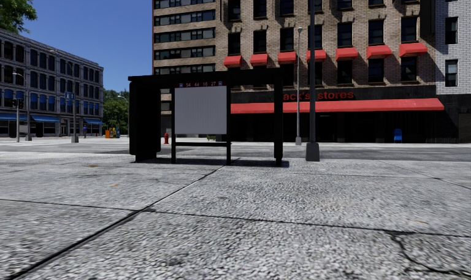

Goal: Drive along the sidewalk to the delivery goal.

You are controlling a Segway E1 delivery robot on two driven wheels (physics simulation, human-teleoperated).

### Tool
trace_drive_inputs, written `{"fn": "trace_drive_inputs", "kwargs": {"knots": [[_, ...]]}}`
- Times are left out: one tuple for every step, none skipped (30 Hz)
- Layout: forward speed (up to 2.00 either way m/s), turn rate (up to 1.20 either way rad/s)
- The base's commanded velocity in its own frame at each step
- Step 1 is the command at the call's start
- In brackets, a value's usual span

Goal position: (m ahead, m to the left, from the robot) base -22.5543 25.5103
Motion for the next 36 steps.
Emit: {"fn": "trace_drive_inputs", "kwargs": {"knots": [[0.00,0.00],[0.00,0.00],[0.00,0.00],[0.00,0.00],[0.00,0.00],[0.00,0.00],[0.00,0.13],[0.00,0.19],[0.00,0.19],[0.00,0.22],[0.00,0.30],[0.00,0.34],[0.00,0.34],[0.00,0.34],[0.00,0.35],[0.00,0.35],[0.00,0.35],[0.00,0.39],[0.00,0.51],[0.00,0.58],[0.00,0.58],[0.00,0.61],[0.00,0.62],[0.00,0.62],[0.00,0.62],[0.00,0.62],[0.00,0.62],[0.00,0.62],[0.00,0.62],[0.00,0.62],[0.17,0.62],[0.34,0.62],[0.44,0.62],[0.44,0.62],[0.47,0.62],[0.55,0.62]]}}
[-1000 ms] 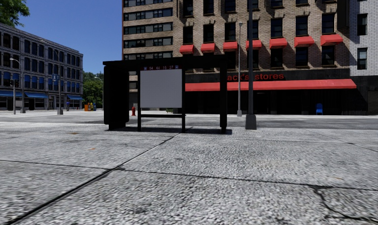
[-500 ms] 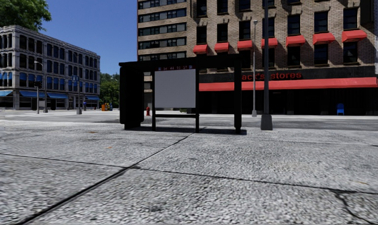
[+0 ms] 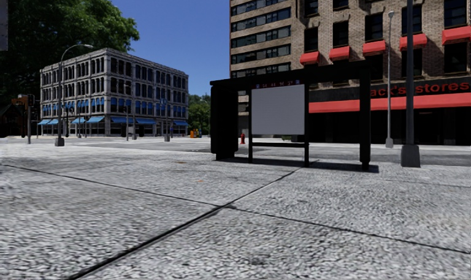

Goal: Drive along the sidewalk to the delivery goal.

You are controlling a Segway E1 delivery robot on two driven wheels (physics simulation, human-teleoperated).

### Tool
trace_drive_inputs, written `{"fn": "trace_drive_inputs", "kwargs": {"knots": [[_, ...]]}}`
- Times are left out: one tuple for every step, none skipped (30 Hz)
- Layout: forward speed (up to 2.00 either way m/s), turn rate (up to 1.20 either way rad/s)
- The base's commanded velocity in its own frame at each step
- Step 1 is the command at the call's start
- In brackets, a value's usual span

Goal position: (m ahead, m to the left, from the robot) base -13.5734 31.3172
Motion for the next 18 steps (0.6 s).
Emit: {"fn": "trace_drive_inputs", "kwargs": {"knots": [[0.71,0.62],[0.71,0.62],[0.99,0.62],[1.12,0.62],[1.15,0.62],[1.15,0.62],[1.16,0.62],[1.16,0.62],[1.16,0.62],[1.16,0.62],[1.16,0.62],[1.16,0.62],[1.16,0.62],[1.16,0.62],[1.16,0.62],[1.16,0.62],[1.16,0.62],[1.16,0.62]]}}
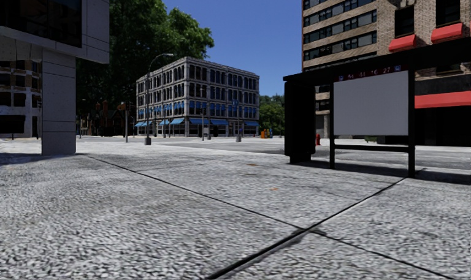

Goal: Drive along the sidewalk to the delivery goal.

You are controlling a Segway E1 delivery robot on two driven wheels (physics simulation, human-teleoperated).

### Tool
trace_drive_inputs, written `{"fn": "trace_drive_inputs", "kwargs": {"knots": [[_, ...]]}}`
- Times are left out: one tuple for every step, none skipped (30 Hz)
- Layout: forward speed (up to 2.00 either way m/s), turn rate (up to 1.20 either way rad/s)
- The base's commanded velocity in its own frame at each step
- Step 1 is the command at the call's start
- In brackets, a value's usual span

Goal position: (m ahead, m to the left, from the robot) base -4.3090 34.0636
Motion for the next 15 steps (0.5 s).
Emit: {"fn": "trace_drive_inputs", "kwargs": {"knots": [[1.14,0.62],[1.13,0.62],[1.13,0.62],[1.13,0.62],[1.13,0.65],[1.12,0.70],[1.12,0.71],[1.12,0.71],[1.12,0.71],[1.12,0.71],[1.12,0.71],[1.12,0.71],[1.12,0.71],[1.12,0.71],[1.12,0.71]]}}
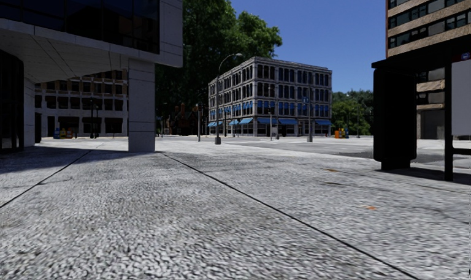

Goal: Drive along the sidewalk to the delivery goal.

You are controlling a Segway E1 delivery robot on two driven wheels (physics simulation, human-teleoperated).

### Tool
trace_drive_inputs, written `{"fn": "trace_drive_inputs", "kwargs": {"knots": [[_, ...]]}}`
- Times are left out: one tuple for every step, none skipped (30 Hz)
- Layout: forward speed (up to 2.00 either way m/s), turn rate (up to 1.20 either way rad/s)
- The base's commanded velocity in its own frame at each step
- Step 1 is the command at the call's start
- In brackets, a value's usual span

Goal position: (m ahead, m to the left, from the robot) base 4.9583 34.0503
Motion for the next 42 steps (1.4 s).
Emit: {"fn": "trace_drive_inputs", "kwargs": {"knots": [[1.12,0.71],[1.12,0.71],[1.12,0.71],[1.12,0.74],[1.12,0.78],[1.12,0.78],[1.12,0.83],[1.12,0.85],[1.12,0.86],[1.12,0.86],[1.12,0.86],[1.12,0.86],[1.12,0.86],[1.12,0.86],[1.12,0.86],[1.12,0.86],[1.12,0.86],[1.12,0.86],[1.12,0.86],[1.12,0.86],[1.12,0.86],[1.12,0.86],[1.12,0.86],[1.12,0.86],[1.12,0.86],[1.13,0.86],[1.13,0.86],[1.13,0.86],[1.14,0.86],[1.14,0.86],[1.14,0.85],[1.15,0.85],[1.15,0.84],[1.15,0.84],[1.15,0.84],[1.17,0.84],[1.20,0.84],[1.24,0.81],[1.24,0.81],[1.26,0.76],[1.28,0.75],[1.28,0.74]]}}
